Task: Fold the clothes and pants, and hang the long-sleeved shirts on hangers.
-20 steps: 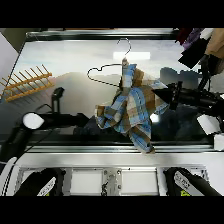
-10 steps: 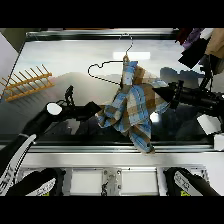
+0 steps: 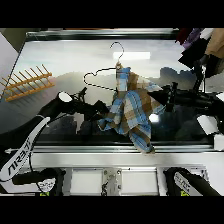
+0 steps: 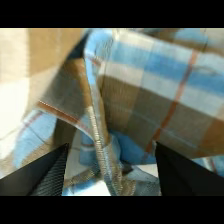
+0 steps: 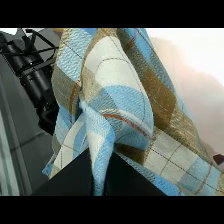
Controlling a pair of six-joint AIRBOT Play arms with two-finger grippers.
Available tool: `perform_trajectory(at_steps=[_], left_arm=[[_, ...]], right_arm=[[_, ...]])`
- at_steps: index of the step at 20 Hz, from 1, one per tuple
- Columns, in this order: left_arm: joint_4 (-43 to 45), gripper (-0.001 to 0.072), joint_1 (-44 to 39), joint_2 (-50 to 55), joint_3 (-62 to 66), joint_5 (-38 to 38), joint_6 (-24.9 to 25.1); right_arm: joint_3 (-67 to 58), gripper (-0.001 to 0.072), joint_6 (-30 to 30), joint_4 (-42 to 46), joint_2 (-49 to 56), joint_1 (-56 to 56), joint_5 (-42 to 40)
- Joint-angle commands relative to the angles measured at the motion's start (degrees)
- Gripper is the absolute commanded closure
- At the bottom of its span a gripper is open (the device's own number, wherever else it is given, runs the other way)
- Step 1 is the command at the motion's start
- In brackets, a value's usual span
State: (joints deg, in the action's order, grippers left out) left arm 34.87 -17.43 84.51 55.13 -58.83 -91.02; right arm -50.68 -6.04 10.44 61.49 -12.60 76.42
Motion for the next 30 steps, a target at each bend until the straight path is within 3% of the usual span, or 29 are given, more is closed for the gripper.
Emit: perform_trajectory(at_steps=[1,3,4,5,6,14,17,26,30], left_arm=[[-0.09,0.0147,-1.40,2.56,0.90,-3.08,0.39],[-0.13,0.0150,-1.40,2.58,0.04,-3.32,0.39],[-0.55,0.0295,-1.42,2.56,-0.28,-3.02,0.42],[-0.55,0.0539,-1.40,2.56,-0.26,-2.56,0.42],[-0.52,0.0694,-1.40,2.54,-0.13,-2.19,0.66],[7.69,0.0696,9.16,-2.14,5.97,-4.57,0.31],[10.62,0.0696,12.72,-3.28,7.32,-5.62,0.07],[10.60,0.0696,19.19,-4.94,7.69,-6.99,0.24],[10.62,0.0696,21.51,-10.27,7.76,-6.10,1.29]], right_arm=[[-0.07,0.0696,-0.02,0.48,-0.04,0.31,-0.13],[-0.07,0.0696,-0.02,0.50,-0.02,0.31,-0.15],[-0.07,0.0696,-0.04,0.48,-0.04,0.33,-0.13],[-0.07,0.0696,-0.04,0.42,-0.04,0.31,-0.13],[-0.09,0.0696,-0.31,0.13,-0.07,0.31,-0.15],[-0.11,0.0698,-9.09,2.03,-7.13,0.31,-2.47],[-0.11,0.0698,-12.83,5.92,-8.52,0.31,1.92],[-0.11,0.0697,-20.24,17.42,-12.63,0.31,5.99],[-0.11,0.0698,-20.35,18.32,-12.81,0.33,9.79]])
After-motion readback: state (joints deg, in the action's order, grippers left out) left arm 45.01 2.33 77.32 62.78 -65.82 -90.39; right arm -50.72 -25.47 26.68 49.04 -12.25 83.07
